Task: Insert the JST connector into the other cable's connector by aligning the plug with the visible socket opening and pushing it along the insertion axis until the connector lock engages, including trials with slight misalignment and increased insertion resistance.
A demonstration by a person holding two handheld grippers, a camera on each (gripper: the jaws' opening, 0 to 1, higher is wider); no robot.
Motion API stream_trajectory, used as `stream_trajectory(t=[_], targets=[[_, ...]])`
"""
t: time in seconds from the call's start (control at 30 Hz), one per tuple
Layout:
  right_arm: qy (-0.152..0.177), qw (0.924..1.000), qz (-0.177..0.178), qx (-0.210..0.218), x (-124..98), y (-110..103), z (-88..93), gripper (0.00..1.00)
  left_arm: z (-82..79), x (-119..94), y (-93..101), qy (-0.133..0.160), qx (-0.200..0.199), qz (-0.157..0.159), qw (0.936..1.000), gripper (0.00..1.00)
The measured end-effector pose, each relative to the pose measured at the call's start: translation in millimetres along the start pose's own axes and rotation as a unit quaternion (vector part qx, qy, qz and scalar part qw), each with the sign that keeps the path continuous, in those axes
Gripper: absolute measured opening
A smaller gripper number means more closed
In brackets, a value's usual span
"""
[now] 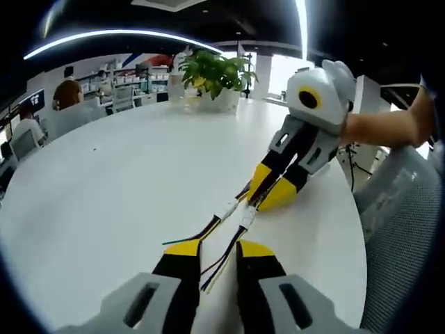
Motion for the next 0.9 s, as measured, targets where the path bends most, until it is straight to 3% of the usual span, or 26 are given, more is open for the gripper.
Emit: stream_trajectory(t=[0.2,0.33,0.47,0.57,0.6,0.63,0.7,0.77,0.83,0.9], targets=[[0.009,0.9999,-0.002,0.009,-1,-1,-4.3,0.04,-4.1,-3,-2.2,0.006,-0.002,-0.005,1.0000,0.14],[0.010,0.9999,0.005,0.011,-7,3,-5.8,0.09,-15.5,-10,-5.2,0.025,-0.009,-0.015,0.9995,0.16],[0.039,0.9988,-0.011,0.029,-14,-1,-19.9,0.17,-41.6,-18,-3.9,0.076,-0.024,-0.019,0.9966,0.16],[0.055,0.9982,0.005,0.024,-20,4,-29.9,0.20,-54.0,-21,-1.3,0.101,-0.035,-0.019,0.9941,0.17],[0.084,0.9957,0.011,0.038,-21,6,-39.6,0.22,-58.5,-21,0.8,0.115,-0.049,-0.015,0.9921,0.17],[0.093,0.9946,0.011,0.045,-21,6,-42.4,0.24,-60.9,-21,2.8,0.121,-0.061,-0.009,0.9907,0.18],[0.117,0.9905,0.010,0.071,-24,5,-53.7,0.35,-65.7,-23,4.6,0.129,-0.066,-0.006,0.9894,0.24],[0.126,0.9898,0.019,0.065,-26,6,-60.1,0.44,-74.7,-25,7.2,0.150,-0.060,-0.004,0.9868,0.29],[0.135,0.9887,0.023,0.062,-30,4,-66.8,0.44,-83.8,-30,8.8,0.171,-0.062,-0.001,0.9834,0.29],[0.140,0.9874,0.028,0.070,-35,3,-70.8,0.44,-89.0,-34,9.1,0.181,-0.073,0.002,0.9808,0.40]])
Point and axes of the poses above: the point that each gripper's makers call its tool centre point, and the gripper's own axes: x roughly forward along the fingers, y roughly to its right, z roughly out of its underside, the point moved 2 cm from there along -x, roughly backward along the fingers, and after that the axes turned 4 degrees about y, right-handed, at the moved point
